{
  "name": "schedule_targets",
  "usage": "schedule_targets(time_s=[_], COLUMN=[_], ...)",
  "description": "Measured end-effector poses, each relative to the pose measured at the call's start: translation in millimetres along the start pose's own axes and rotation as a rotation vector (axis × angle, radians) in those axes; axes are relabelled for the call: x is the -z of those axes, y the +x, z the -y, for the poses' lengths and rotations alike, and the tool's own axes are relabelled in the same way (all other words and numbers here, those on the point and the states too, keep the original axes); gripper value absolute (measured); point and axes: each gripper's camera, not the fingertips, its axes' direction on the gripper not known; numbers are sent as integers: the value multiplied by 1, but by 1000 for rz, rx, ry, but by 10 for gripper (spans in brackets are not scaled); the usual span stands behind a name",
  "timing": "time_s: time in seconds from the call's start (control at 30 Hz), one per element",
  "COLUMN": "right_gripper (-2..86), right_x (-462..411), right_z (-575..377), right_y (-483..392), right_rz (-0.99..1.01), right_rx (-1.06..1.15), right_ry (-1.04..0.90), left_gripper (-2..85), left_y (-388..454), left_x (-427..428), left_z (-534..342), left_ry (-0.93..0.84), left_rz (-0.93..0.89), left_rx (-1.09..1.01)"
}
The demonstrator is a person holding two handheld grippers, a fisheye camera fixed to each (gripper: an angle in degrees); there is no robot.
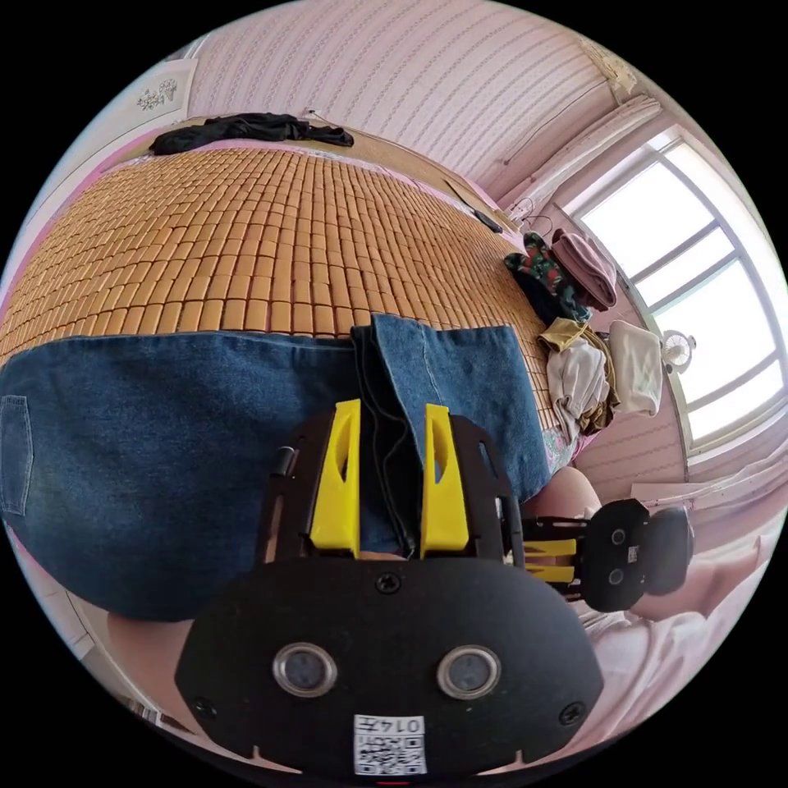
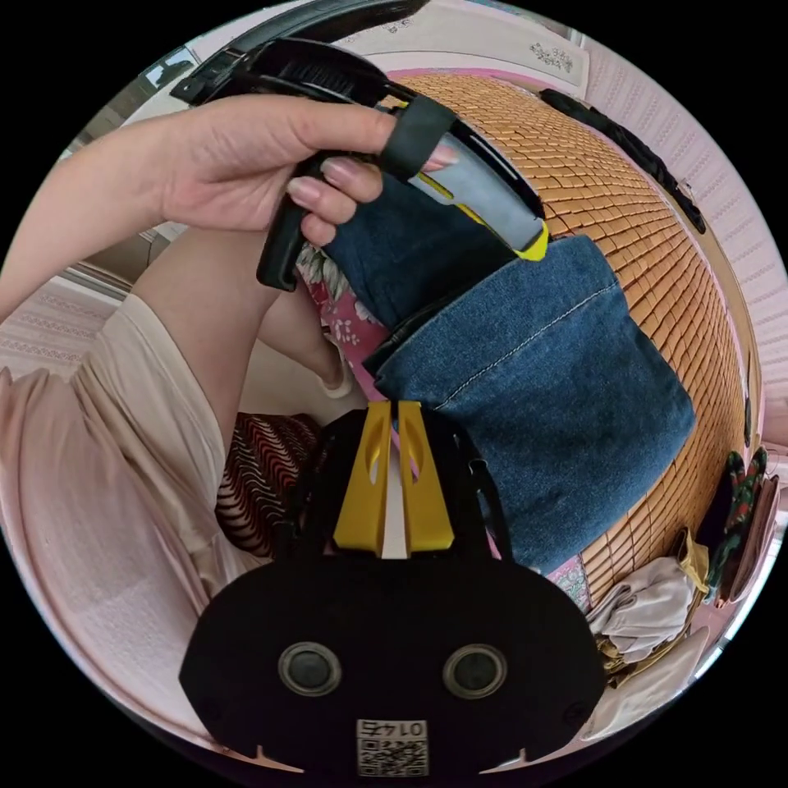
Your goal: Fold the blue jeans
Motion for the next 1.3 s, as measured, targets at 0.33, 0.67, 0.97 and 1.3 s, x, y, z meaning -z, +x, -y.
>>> schedule_targets(time_s=[0.33, 0.67, 0.97, 1.3], right_gripper=[4, 7, 85, 130], right_x=[5, 48, 165, 65], right_z=[8, 12, 204, 179], right_y=[5, 18, -59, 65], right_rz=[9, 55, 261, 364], right_rx=[20, 83, 532, 5], right_ry=[11, 101, 468, 207], left_gripper=[30, -5, 24, 55], left_y=[15, 64, -73, -143], left_x=[-24, 51, 276, 276], left_z=[9, -21, -38, -148], left_ry=[-159, 19, 156, 183], left_rz=[25, 72, 633, 708], left_rx=[-28, -270, -66, 239])
